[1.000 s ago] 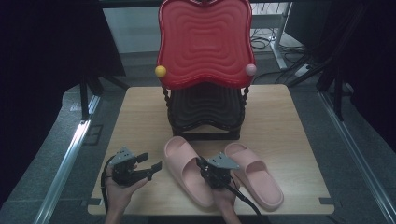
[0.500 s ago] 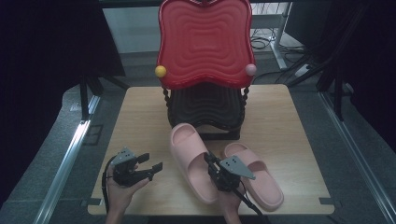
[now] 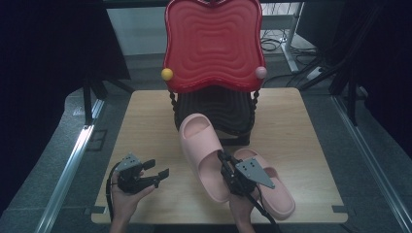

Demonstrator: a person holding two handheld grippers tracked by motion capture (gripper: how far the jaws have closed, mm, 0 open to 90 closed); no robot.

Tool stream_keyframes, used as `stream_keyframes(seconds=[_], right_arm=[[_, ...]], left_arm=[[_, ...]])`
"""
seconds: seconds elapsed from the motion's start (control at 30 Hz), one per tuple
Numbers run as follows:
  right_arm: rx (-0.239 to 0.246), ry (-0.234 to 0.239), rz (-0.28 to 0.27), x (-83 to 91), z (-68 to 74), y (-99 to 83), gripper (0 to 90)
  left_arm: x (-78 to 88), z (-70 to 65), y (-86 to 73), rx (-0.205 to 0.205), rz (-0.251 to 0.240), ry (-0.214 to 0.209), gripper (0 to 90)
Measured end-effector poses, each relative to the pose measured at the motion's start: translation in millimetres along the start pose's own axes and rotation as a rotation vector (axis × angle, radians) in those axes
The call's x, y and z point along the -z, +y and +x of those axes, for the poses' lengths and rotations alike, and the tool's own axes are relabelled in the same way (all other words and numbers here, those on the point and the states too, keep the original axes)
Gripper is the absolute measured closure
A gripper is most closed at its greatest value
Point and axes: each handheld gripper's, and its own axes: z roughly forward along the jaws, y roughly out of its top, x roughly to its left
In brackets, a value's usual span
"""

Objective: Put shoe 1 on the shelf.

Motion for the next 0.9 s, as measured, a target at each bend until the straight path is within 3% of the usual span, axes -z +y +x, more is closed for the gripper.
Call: stream_keyframes(seconds=[0.4,0.9], right_arm=[[0.019,-0.013,-0.083,-4.1,6.1,42.0,84.6],[0.018,-0.041,-0.137,-16.8,4.1,79.1,84.6]], left_arm=[[1.3,2.0,-0.1,0.002,-0.005,-0.002,26.2],[1.1,2.8,-0.2,0.006,-0.006,-0.002,26.2]])
